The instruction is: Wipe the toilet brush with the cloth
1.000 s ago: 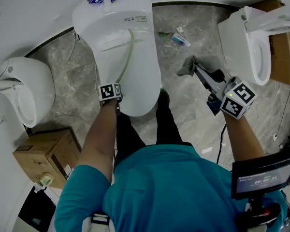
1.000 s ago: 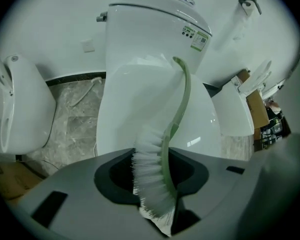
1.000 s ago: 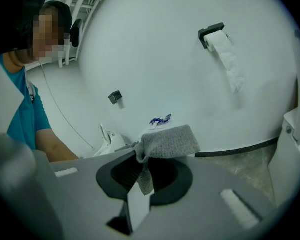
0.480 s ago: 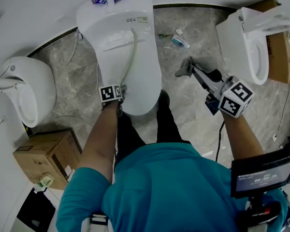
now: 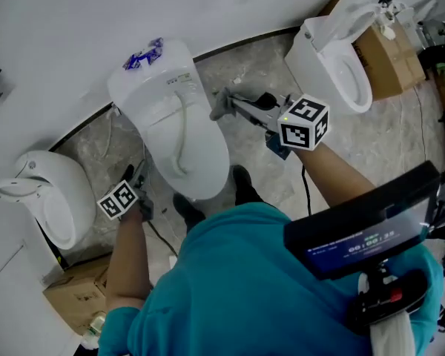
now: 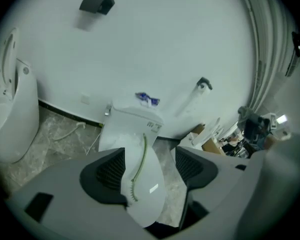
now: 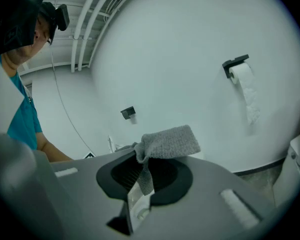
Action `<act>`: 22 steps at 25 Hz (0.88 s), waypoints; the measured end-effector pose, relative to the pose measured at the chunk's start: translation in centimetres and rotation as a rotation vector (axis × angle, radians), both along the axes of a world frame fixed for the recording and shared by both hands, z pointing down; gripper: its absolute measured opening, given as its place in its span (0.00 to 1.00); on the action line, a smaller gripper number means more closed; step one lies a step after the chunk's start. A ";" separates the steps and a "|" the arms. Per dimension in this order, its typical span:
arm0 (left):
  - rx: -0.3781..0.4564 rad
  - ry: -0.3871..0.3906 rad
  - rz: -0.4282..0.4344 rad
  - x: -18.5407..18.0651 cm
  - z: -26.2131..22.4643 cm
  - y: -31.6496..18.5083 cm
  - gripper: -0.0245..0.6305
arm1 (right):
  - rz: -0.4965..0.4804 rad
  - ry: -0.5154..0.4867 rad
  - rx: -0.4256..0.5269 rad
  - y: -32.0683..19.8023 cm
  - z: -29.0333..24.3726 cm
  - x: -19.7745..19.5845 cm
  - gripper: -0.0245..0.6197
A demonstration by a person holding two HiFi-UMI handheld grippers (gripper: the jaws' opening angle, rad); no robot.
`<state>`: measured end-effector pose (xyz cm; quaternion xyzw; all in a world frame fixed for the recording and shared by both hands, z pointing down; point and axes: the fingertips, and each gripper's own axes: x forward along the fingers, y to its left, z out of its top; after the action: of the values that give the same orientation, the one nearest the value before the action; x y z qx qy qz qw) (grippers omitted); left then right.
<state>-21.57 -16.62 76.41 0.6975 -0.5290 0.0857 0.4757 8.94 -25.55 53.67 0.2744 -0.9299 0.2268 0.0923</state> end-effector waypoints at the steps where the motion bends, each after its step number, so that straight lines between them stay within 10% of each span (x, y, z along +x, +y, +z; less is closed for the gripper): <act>1: 0.048 0.011 -0.012 -0.8 -2.5 0.0 0.52 | -0.007 -0.004 0.007 0.1 -1.1 -0.5 0.09; 11: 0.577 0.038 -0.073 -4.5 -26.0 1.0 0.05 | -0.100 -0.036 0.133 1.4 -12.4 -6.1 0.09; 22: 0.793 -0.058 -0.101 -6.2 -38.4 2.3 0.05 | -0.130 -0.021 0.235 0.7 -17.3 -7.8 0.09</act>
<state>-27.78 -14.32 38.04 0.7974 -0.5679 -0.1288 0.1582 1.10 -24.83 36.33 0.2200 -0.9669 0.1125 0.0644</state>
